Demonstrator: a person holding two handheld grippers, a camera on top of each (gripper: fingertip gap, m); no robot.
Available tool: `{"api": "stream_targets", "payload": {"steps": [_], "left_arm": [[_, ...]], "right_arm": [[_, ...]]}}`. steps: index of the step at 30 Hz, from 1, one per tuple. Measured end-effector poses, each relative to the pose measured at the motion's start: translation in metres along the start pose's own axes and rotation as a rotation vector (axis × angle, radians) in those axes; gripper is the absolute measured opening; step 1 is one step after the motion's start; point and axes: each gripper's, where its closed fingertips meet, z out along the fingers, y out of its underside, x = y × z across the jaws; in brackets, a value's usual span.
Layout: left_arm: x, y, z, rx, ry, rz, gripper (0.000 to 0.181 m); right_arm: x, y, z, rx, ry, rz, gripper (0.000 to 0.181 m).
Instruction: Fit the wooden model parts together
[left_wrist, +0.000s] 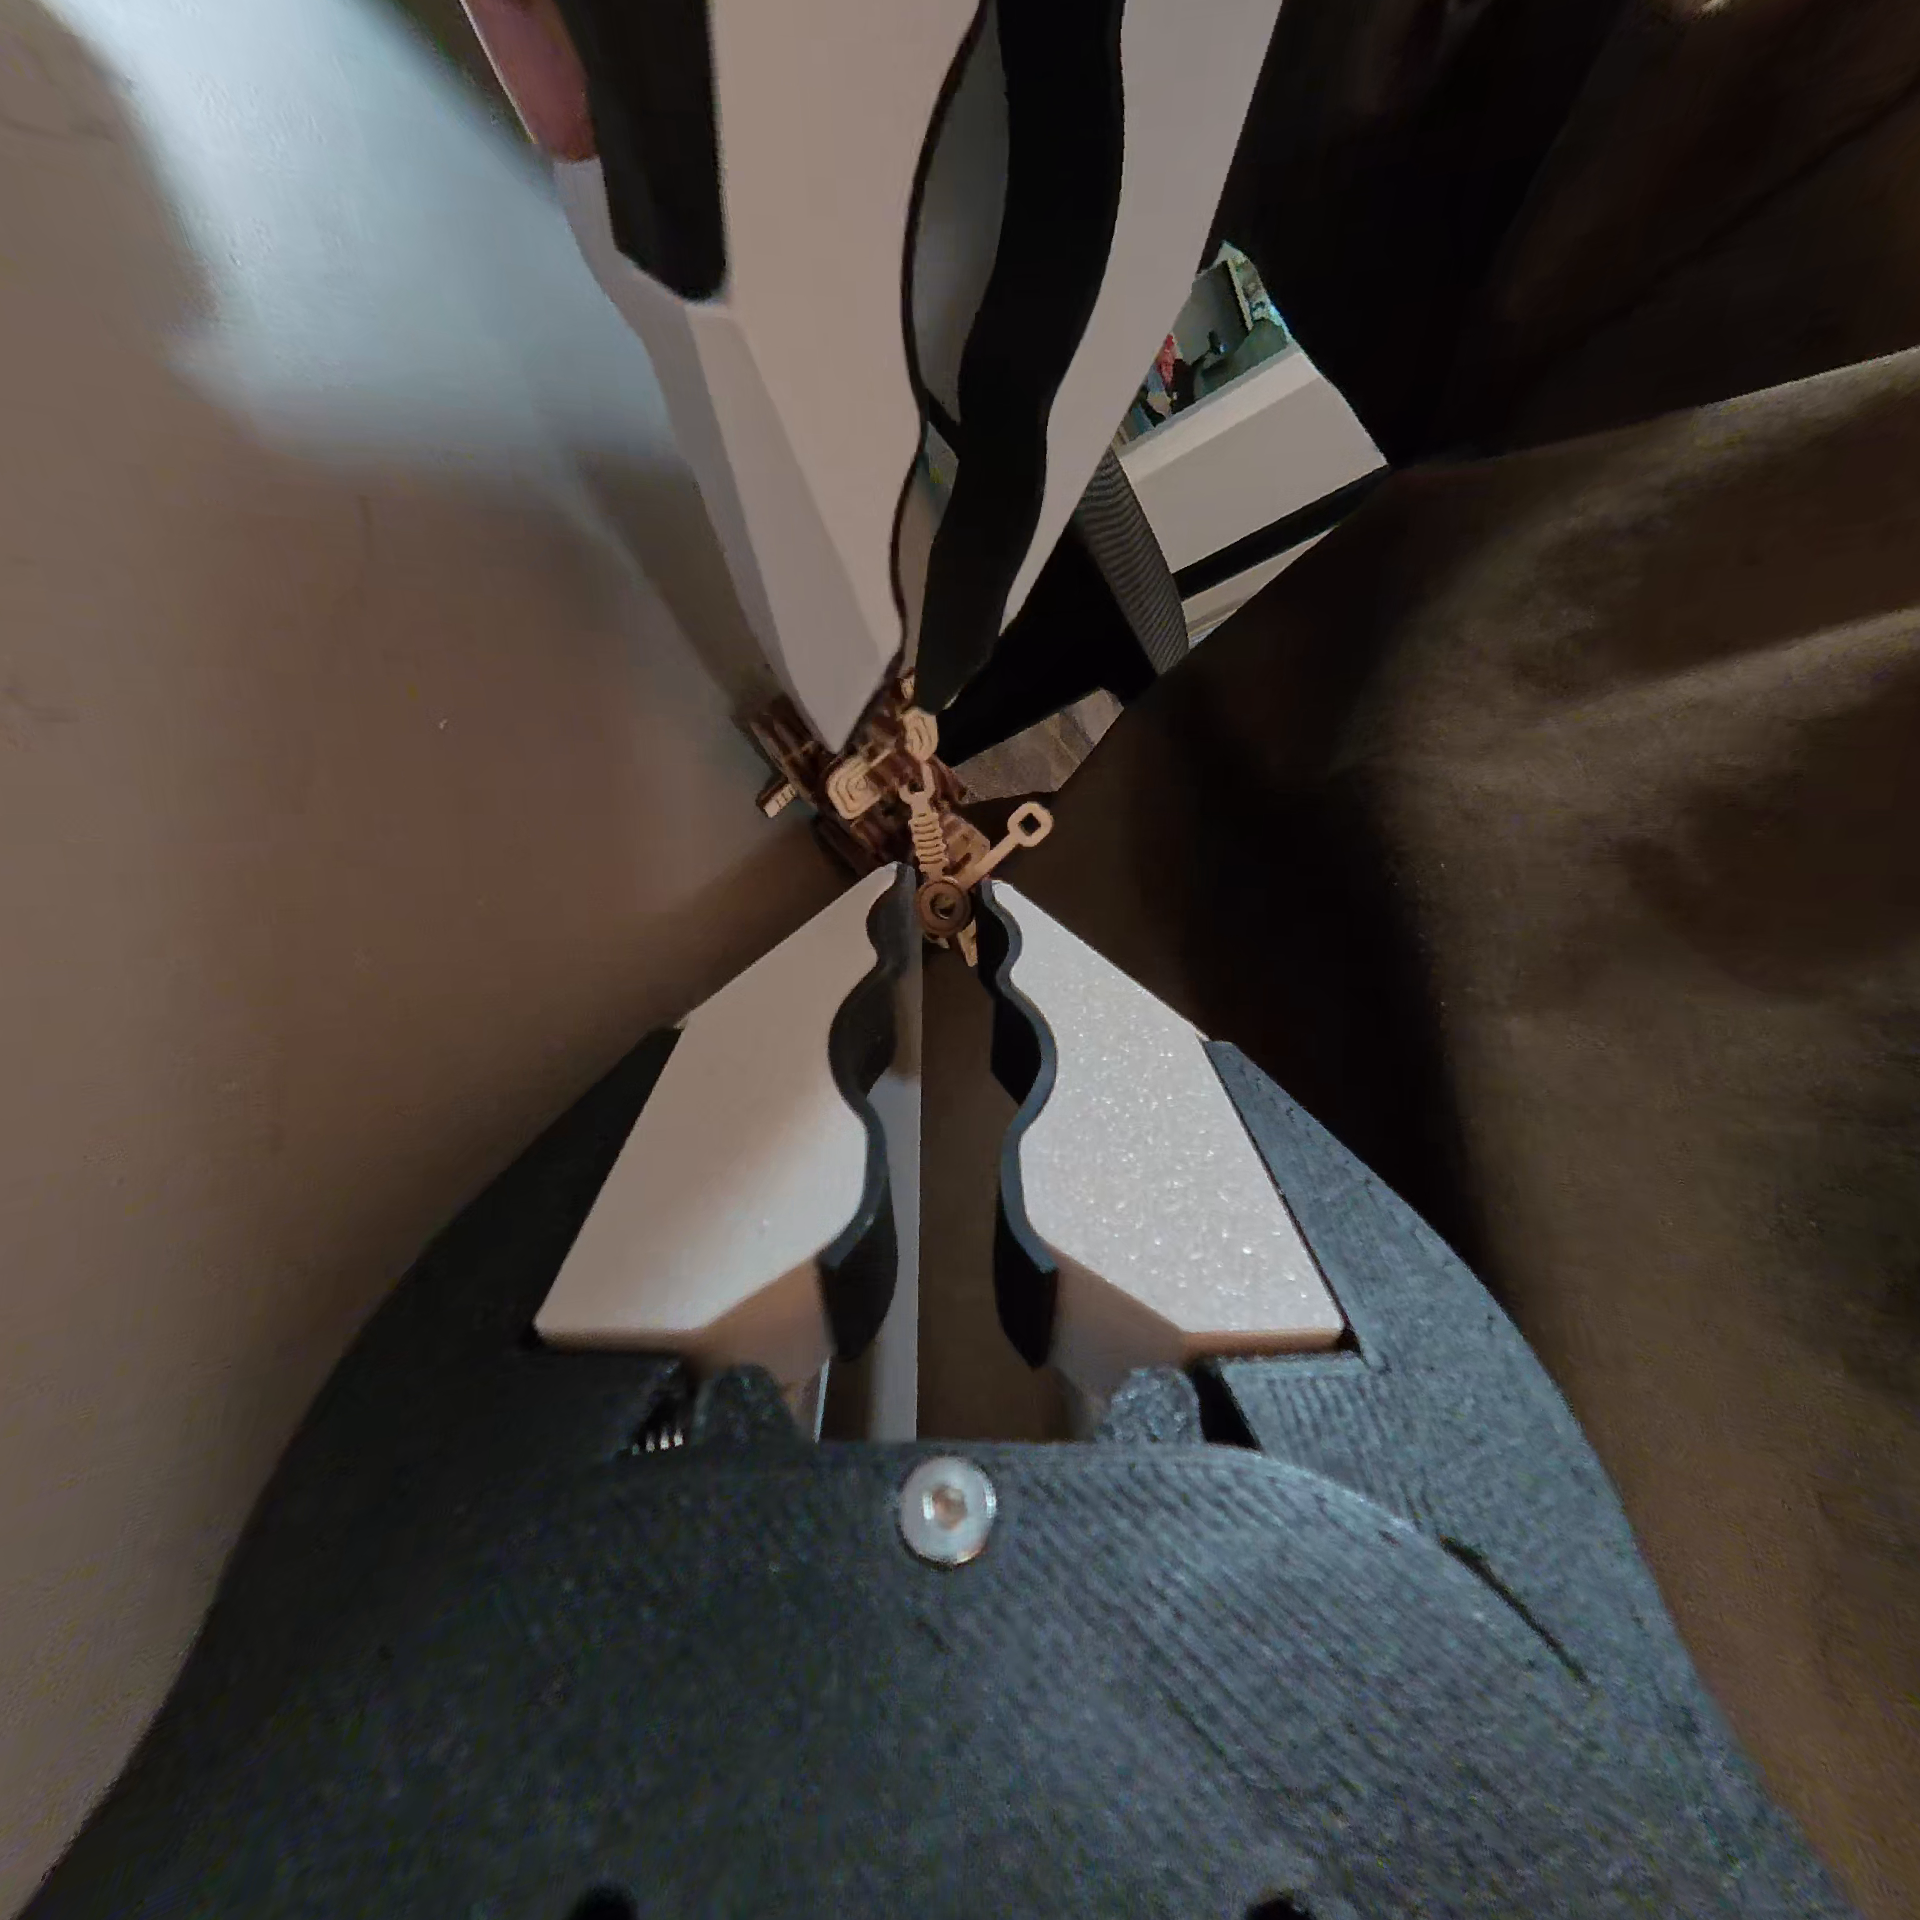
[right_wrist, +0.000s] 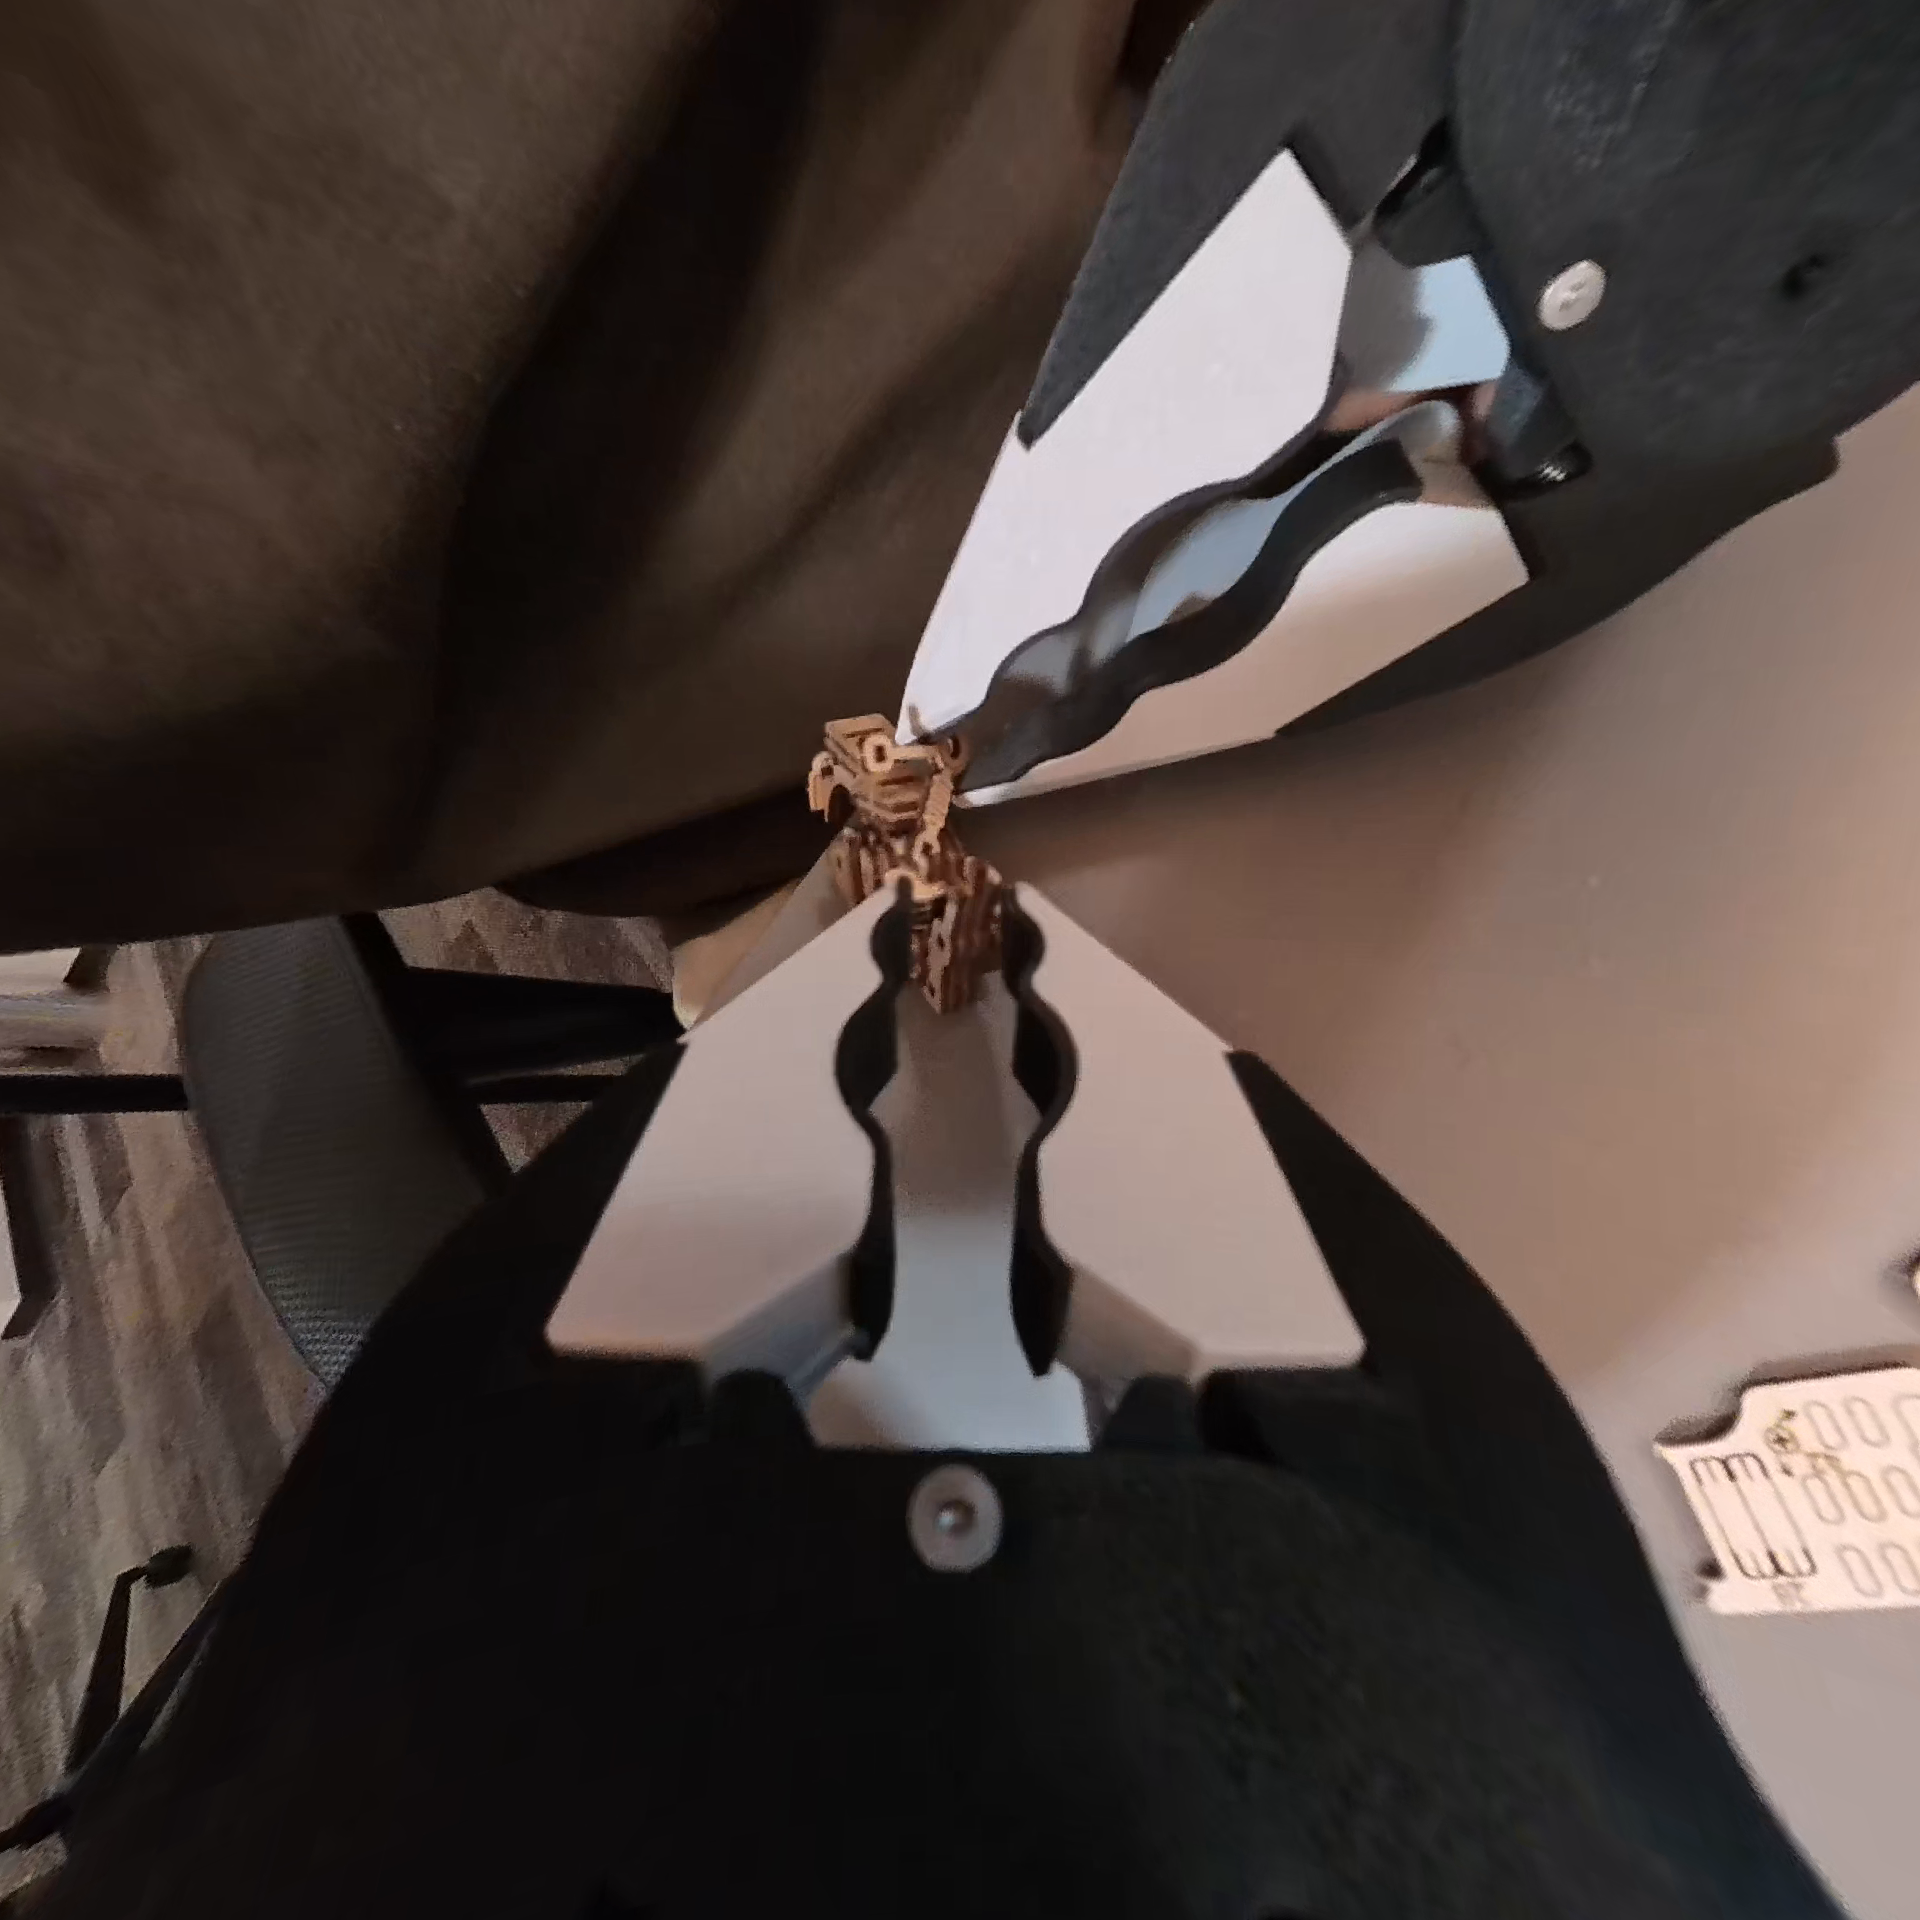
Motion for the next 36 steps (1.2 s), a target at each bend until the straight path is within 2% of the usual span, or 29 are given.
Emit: {"api": "stream_targets", "payload": {"steps": [1,7,10,16,19,26,33,36], "left_arm": [[0.0,0.0,0.0,0.003,-0.004,0.002,0.009],[0.003,-0.002,-0.005,0.028,0.017,0.001,0.009],[0.004,-0.005,-0.017,0.058,0.03,0.003,0.009],[0.008,-0.043,-0.08,0.306,0.056,-0.015,0.009],[0.002,-0.052,-0.097,0.378,0.044,-0.037,0.009],[-0.003,-0.047,-0.088,0.348,0.041,-0.044,0.009],[-0.003,-0.047,-0.079,0.331,0.045,-0.049,0.009],[-0.003,-0.047,-0.078,0.331,0.041,-0.049,0.009]], "right_arm": [[0.001,-0.001,0.0,0.006,0.006,-0.004,0.008],[-0.003,0.001,-0.005,0.029,0.027,0.011,0.007],[-0.004,-0.002,-0.014,0.084,0.076,0.028,0.007],[0.012,0.0,-0.05,0.293,0.371,0.026,0.007],[0.015,0.015,-0.047,0.278,0.481,0.059,0.007],[0.004,0.04,-0.04,0.117,0.727,0.07,0.007],[0.002,0.047,-0.035,0.115,0.748,0.128,0.008],[0.005,0.044,-0.037,0.13,0.761,0.124,0.016]]}}
